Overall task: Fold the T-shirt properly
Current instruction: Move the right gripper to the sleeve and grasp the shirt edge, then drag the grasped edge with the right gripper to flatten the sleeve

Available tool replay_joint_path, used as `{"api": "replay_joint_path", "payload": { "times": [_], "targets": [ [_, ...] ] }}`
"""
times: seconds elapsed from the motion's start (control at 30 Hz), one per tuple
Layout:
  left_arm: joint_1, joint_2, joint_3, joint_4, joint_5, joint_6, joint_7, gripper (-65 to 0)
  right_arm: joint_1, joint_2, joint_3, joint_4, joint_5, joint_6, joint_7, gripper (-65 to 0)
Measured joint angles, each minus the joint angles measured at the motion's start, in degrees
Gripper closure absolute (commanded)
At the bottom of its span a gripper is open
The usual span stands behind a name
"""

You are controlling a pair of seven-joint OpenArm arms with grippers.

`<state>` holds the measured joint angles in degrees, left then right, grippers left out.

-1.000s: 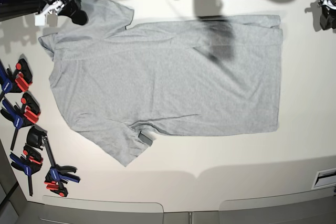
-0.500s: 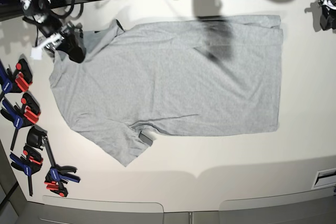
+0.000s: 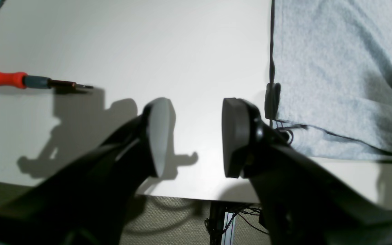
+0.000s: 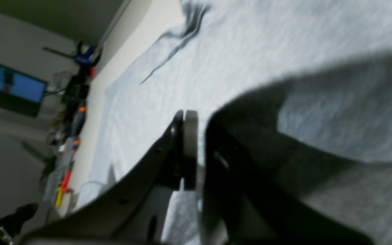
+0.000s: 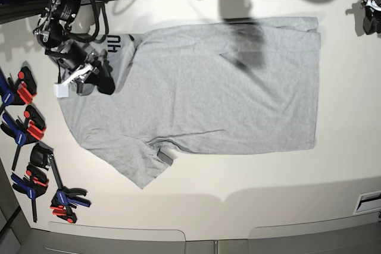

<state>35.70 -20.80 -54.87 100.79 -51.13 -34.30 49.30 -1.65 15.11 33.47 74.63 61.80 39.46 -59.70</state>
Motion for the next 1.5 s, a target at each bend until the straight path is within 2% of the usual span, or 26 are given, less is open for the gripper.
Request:
{"api": "replay_joint_path", "payload": {
  "times": [0.23, 0.4, 0.67, 0.87, 1.0, 1.13, 1.5],
  "targets": [
    [0.0, 0.0, 0.0, 0.0, 0.0, 0.0, 0.0, -24.1, 0.9, -0.1, 0.0, 0.0, -0.9, 0.0, 2.8, 0.0],
    [0.0, 0.0, 0.0, 0.0, 0.0, 0.0, 0.0, -24.1, 0.9, -1.0, 0.0, 0.0, -6.3, 0.0, 8.7, 0.0],
    [0.0, 0.0, 0.0, 0.0, 0.0, 0.0, 0.0, -24.1, 0.9, -3.0, 0.0, 0.0, -6.4, 0.0, 8.9, 0.0],
    [0.0, 0.0, 0.0, 0.0, 0.0, 0.0, 0.0, -24.1, 0.9, -3.1, 0.0, 0.0, -6.6, 0.0, 9.0, 0.0],
    [0.0, 0.0, 0.0, 0.0, 0.0, 0.0, 0.0, -24.1, 1.6, -3.0, 0.0, 0.0, -12.6, -0.3, 11.8, 0.0],
    [0.0, 0.0, 0.0, 0.0, 0.0, 0.0, 0.0, -24.1, 3.2, -3.1, 0.0, 0.0, -12.4, -1.3, 12.4, 0.0],
    [0.0, 0.0, 0.0, 0.0, 0.0, 0.0, 0.0, -24.1, 7.6, -3.0, 0.0, 0.0, -14.0, -1.5, 12.4, 0.0]
  ]
}}
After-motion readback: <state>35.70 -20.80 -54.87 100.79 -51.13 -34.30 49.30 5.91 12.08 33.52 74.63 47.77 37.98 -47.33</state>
